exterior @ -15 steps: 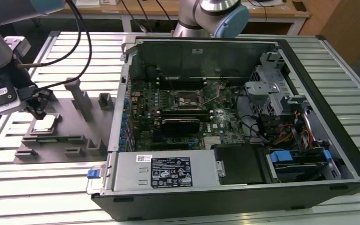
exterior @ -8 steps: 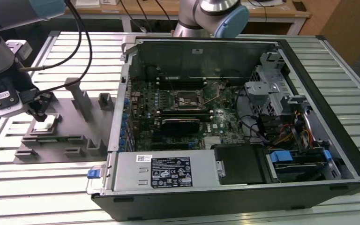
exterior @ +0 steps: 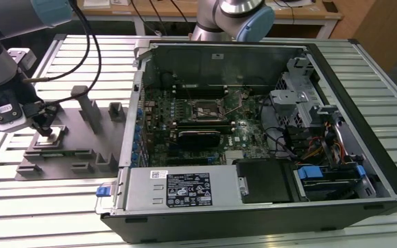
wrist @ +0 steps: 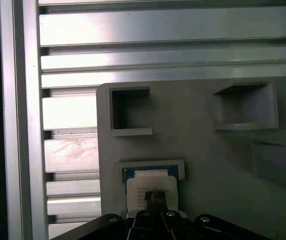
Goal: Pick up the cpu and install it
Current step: 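Pick up the cpu and move it towards the insertion slot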
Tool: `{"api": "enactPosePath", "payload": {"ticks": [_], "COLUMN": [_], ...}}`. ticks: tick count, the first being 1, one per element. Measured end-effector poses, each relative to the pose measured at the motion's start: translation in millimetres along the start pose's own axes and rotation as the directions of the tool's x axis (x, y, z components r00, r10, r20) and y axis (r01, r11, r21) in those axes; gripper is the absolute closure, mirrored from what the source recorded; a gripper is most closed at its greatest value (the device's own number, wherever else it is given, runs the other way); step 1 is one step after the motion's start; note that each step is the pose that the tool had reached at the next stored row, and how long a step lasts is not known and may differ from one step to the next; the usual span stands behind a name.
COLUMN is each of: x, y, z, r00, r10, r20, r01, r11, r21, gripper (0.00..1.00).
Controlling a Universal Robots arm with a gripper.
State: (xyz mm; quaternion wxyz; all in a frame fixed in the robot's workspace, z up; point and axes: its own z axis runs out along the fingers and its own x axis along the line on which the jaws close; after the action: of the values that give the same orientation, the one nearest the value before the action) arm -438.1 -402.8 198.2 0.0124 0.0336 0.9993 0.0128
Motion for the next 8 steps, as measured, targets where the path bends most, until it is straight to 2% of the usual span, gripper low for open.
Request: {"api": "enactPosePath", "payload": {"ticks": [8], "x": [0.1], "y": [0.0], "z": [0.5], "r00": [1.0], "r10": [0.0], "r20": [0.0001], "r01": [0.0], "r11": [1.0], "r21": [0.0], "gripper": [0.89]}}
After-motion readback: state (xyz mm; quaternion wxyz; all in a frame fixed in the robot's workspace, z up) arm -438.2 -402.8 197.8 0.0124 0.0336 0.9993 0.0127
